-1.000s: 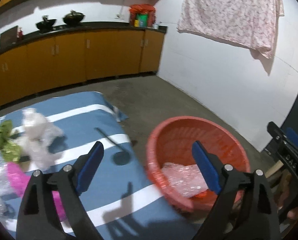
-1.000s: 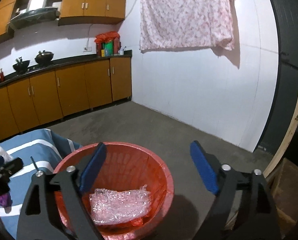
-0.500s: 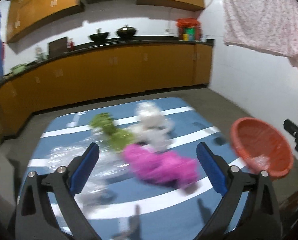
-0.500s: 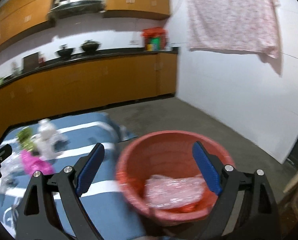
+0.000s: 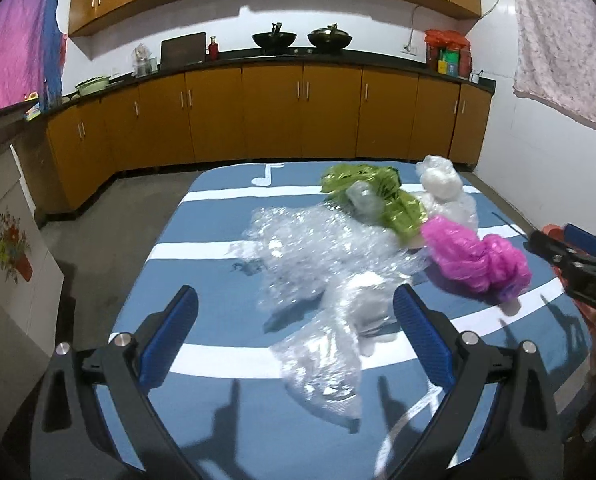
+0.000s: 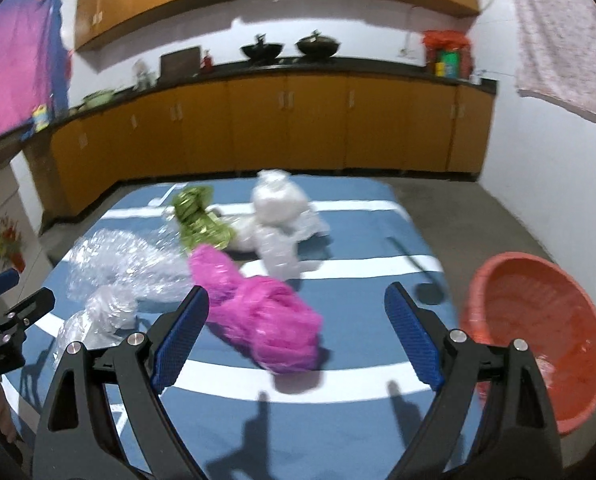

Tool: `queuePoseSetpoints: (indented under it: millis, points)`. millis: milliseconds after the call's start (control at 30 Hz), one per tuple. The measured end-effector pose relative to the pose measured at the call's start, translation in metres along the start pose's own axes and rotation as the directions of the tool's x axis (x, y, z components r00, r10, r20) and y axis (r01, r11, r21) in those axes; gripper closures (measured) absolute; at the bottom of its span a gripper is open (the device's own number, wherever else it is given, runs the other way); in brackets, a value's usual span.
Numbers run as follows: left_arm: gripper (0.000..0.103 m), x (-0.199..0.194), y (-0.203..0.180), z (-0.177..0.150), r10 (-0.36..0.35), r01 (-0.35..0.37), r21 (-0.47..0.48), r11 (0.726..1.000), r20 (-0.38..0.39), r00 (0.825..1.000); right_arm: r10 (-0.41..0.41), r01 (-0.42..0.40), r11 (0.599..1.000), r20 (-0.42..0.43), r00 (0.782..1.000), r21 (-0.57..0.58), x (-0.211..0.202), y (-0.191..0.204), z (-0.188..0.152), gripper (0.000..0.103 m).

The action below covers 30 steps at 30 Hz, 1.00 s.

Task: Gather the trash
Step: 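Grasp the pink bag with the right tool, then grasp a clear plastic bag with the left tool while the right tool holds the pink bag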

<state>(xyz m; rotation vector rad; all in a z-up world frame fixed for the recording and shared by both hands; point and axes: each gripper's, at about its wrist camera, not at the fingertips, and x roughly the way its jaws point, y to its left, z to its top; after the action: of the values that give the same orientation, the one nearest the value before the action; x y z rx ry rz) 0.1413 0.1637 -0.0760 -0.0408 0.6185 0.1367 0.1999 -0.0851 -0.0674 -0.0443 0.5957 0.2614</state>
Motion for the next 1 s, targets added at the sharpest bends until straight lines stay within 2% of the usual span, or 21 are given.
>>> queuePoseSetpoints:
  millis: [300, 400, 467, 567, 667, 900, 1000]
  points:
    - [0.007, 0.014, 0.003, -0.004, -0.024, 0.024, -0.007, 1.0, -0.029, 0.999, -0.006, -0.002, 0.995, -0.087, 0.996, -0.095, 0.035, 0.022, -0.006, 0.014]
    - [0.007, 0.017, 0.003, -0.005, -0.025, 0.024, -0.015, 1.0, -0.04, 0.999, -0.009, -0.007, 0.993, -0.133, 0.991, -0.117, 0.044, 0.025, -0.007, 0.024]
    - [0.007, 0.019, 0.003, -0.005, -0.027, 0.027, -0.018, 0.999, -0.045, 0.999, -0.003, -0.015, 0.993, -0.152, 0.988, -0.115, 0.048, 0.025, -0.006, 0.038]
    - [0.007, 0.021, 0.001, -0.007, -0.032, 0.032, -0.013, 0.999, -0.054, 0.998, -0.018, -0.005, 0.991, -0.171, 0.985, -0.135, 0.05, 0.026, -0.007, 0.05]
    - [0.007, 0.026, -0.002, -0.008, -0.042, 0.042, -0.011, 0.999, -0.067, 0.997, -0.015, -0.005, 0.993, -0.169, 0.986, -0.122, 0.045, 0.023, -0.008, 0.054]
    - [0.008, 0.039, -0.017, -0.012, -0.052, 0.056, 0.03, 0.998, -0.122, 0.991, -0.009, 0.005, 1.0, -0.139, 0.99, -0.031, 0.021, 0.001, -0.013, 0.054]
    - [0.016, 0.05, -0.022, -0.013, -0.055, 0.062, 0.038, 0.997, -0.165, 0.985, -0.014, 0.015, 1.0, -0.127, 0.992, 0.005, 0.011, -0.01, -0.013, 0.054]
